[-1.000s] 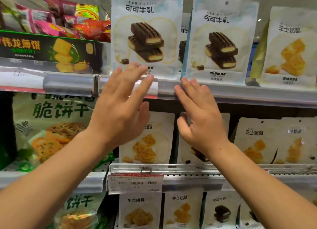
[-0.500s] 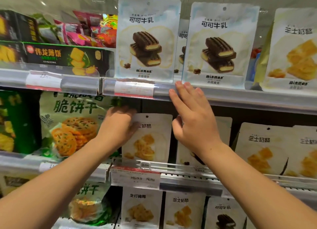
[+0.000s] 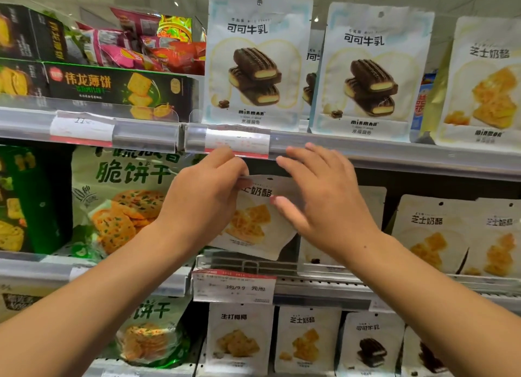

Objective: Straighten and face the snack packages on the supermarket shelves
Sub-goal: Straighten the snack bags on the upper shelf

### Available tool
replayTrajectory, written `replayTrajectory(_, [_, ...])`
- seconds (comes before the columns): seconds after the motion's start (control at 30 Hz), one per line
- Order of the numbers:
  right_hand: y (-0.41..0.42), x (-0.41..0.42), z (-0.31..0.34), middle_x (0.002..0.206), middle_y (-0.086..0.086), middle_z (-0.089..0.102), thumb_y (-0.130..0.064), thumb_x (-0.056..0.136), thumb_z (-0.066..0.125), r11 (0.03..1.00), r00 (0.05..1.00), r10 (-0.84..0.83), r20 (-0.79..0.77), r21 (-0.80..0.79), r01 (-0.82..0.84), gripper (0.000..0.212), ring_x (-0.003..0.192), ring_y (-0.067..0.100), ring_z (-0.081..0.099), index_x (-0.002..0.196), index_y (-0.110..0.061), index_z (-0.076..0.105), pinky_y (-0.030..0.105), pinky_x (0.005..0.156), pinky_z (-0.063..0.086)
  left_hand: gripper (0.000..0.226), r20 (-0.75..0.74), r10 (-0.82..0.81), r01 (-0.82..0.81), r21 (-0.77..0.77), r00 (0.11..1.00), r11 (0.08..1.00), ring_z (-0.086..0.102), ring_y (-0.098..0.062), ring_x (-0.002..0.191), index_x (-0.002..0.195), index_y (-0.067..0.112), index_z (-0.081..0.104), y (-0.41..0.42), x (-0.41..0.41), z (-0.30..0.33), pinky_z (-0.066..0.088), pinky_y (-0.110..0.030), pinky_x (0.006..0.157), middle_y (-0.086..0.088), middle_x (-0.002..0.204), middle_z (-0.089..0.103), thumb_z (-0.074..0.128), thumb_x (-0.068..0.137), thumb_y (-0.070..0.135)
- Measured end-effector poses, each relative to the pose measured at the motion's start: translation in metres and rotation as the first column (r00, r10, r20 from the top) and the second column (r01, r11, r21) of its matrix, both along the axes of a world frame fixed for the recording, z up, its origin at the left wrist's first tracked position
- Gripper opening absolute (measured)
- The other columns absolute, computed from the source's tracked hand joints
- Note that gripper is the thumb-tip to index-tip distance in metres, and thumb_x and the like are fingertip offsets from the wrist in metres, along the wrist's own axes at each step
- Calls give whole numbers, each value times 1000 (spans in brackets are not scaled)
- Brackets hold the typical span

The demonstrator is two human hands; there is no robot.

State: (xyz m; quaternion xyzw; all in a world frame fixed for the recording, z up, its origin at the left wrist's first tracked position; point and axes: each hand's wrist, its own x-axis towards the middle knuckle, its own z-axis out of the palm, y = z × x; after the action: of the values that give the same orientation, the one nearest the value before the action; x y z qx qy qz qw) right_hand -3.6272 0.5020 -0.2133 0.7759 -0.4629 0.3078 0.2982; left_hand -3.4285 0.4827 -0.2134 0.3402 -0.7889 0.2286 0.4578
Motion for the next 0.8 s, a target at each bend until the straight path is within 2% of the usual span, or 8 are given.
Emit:
replayTrajectory(0.07, [7, 2, 16, 116, 0, 65, -37, 87, 65, 999, 998, 24, 67, 34, -26, 38, 110, 22, 56, 120, -19, 62, 40, 93, 41, 5, -29, -49, 48, -9, 998, 999, 57, -38, 64, 82, 2, 63, 6, -5, 8, 48, -45, 50, -12, 81, 59, 64, 83, 7])
replayTrajectory(0.13, [17, -4, 22, 90, -5, 68, -35, 87, 66, 998, 994, 14, 105, 56, -20, 17, 84, 17, 60, 97, -22, 67, 33, 71, 47, 6, -48, -90, 91, 20, 995, 996, 57, -38, 66, 81, 4, 63, 7, -13, 9, 49, -45, 53, -11, 81, 59, 69, 80, 2])
replayTrajectory(0.23, [36, -25, 11, 69, -9, 65, -33, 84, 69, 993, 989, -61, 132, 104, 48, 13, 64, 14, 59, 80, -21, 68, 29, 56, 45, 8, -37, -224, 227, 121, 974, 966, 58, -34, 72, 82, 7, 64, 5, -31, -6, 50, -46, 58, -7, 81, 59, 70, 77, 6])
replayTrajectory(0.33, [60, -58, -7, 57, -12, 53, -34, 82, 73, 969, 964, -177, 200, 208, 135, 22, 56, 11, 51, 71, -17, 66, 27, 51, 41, 10, -61, -374, 378, 211, 926, 902, 60, -24, 77, 90, 12, 65, -1, -58, -27, 50, -44, 63, 0, 84, 61, 67, 84, 20])
replayTrajectory(0.47, [100, -116, -30, 61, -1, 62, -35, 82, 72, 897, 903, -379, 204, 323, 303, 28, 60, 17, 56, 68, -12, 63, 30, 54, 41, 9, -121, -462, 476, 306, 878, 825, 58, -16, 75, 94, 18, 62, -8, -114, -58, 49, -38, 66, 6, 82, 61, 64, 91, 27])
replayTrajectory(0.57, [139, -162, -43, 67, -2, 64, -39, 84, 68, 807, 818, -545, 184, 380, 452, 28, 65, 15, 57, 73, -14, 64, 32, 58, 43, 12, -99, -527, 522, 383, 844, 763, 53, -9, 70, 83, 21, 60, -1, -167, -78, 44, -32, 62, 14, 74, 56, 61, 92, 28])
replayTrajectory(0.67, [181, -204, -51, 66, -11, 59, -43, 85, 65, 708, 719, -678, 156, 403, 580, 25, 64, 9, 53, 73, -21, 62, 26, 55, 41, 13, -50, -596, 550, 454, 801, 701, 54, -3, 68, 82, 28, 62, 15, -220, -86, 45, -26, 60, 17, 71, 55, 58, 93, 34])
replayTrajectory(0.8, [236, -259, -58, 64, -11, 57, -42, 85, 66, 610, 596, -781, 184, 427, 667, 26, 62, 8, 50, 67, -26, 56, 26, 53, 37, 12, 8, -692, 590, 516, 722, 621, 54, 5, 67, 81, 40, 56, 43, -286, -85, 41, -15, 58, 22, 69, 55, 53, 91, 44])
